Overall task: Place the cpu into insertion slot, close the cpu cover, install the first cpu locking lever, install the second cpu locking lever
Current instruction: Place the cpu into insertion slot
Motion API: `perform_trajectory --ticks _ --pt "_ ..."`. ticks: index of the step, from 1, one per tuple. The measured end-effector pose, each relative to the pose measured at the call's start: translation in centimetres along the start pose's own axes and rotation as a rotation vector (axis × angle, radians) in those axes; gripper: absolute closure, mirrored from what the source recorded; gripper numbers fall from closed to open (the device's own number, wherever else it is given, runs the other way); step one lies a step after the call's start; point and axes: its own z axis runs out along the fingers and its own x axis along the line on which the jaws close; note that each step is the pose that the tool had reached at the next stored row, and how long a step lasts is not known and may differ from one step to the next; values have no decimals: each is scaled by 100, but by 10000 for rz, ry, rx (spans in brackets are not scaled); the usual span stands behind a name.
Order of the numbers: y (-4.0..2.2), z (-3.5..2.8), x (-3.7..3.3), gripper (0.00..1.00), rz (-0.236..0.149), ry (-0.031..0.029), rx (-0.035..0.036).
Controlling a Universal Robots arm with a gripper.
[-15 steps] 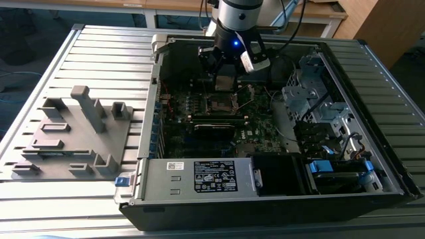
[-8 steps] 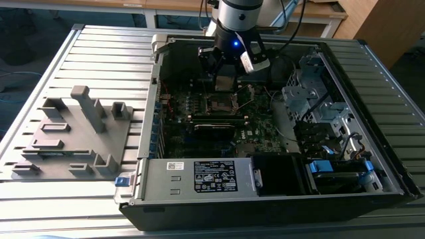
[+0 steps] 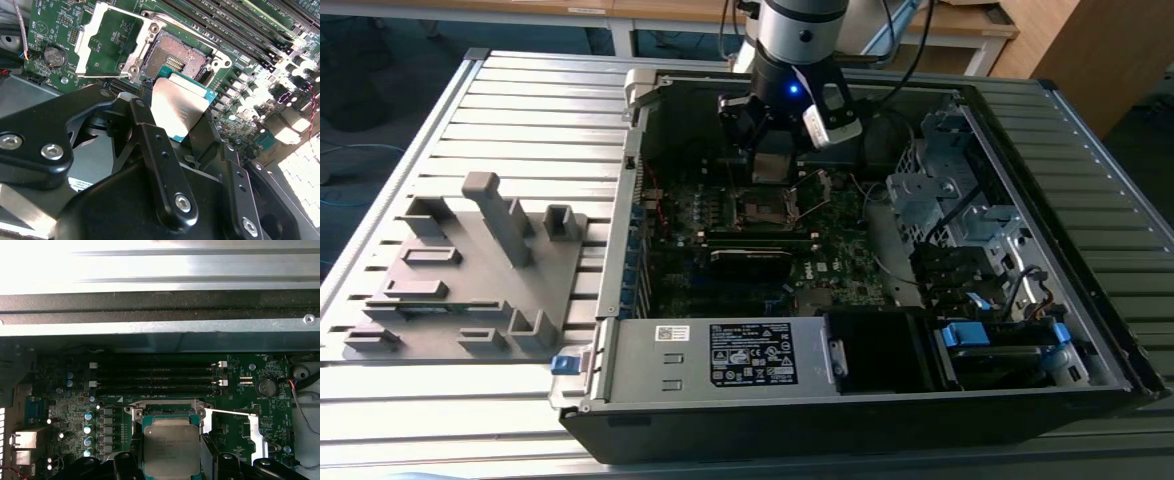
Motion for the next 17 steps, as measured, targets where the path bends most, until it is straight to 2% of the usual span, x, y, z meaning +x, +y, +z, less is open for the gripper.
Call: perform_trajectory --ticks 17 --pt "-2 26 0 46 0 0 0"
